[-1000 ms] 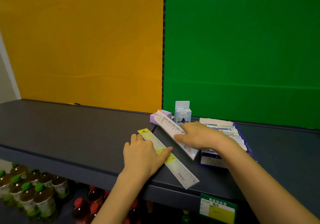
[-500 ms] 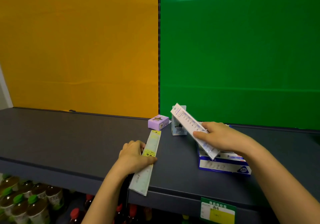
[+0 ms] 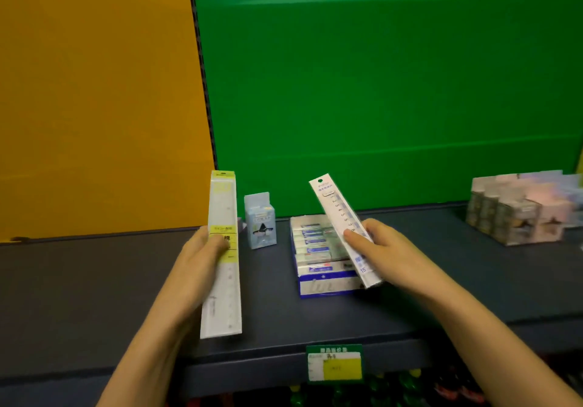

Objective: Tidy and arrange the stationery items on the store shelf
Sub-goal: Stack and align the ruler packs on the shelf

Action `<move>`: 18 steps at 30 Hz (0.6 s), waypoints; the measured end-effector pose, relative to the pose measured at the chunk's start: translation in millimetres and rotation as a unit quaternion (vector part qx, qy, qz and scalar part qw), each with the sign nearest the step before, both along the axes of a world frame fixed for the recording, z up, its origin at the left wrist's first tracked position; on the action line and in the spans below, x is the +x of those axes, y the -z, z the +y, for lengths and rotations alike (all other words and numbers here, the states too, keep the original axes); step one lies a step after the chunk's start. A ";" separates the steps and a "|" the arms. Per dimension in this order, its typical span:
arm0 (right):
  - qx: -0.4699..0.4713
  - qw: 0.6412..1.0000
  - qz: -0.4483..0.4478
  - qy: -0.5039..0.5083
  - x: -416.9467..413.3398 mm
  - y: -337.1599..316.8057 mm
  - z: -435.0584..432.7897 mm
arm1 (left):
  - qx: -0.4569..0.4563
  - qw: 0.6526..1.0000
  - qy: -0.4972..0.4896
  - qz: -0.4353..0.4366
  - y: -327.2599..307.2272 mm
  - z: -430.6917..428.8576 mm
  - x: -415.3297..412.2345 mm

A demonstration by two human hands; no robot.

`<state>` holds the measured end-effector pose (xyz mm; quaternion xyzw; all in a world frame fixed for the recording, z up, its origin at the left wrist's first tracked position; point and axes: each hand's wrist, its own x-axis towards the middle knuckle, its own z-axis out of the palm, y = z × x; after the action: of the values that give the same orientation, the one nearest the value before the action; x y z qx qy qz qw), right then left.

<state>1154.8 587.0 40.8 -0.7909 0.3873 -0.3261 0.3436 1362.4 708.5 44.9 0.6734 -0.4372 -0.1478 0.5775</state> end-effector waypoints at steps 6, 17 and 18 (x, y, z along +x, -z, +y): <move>0.017 0.994 -0.039 0.098 -87.7 2.7 -8.5 | 0.026 0.991 0.113 0.061 -8.0 -41.2 -72.7; 0.046 0.972 -0.062 0.220 -326.2 15.9 -8.3 | 0.026 0.962 0.261 0.072 19.7 -107.7 -280.7; 0.044 0.971 -0.059 0.230 -347.1 18.4 -9.2 | 0.027 0.960 0.270 0.070 23.0 -111.9 -301.8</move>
<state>807.7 577.8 22.4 -0.6443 0.5515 -0.4251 0.3161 1060.6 596.6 21.9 0.5335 -0.5570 -0.3567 0.5272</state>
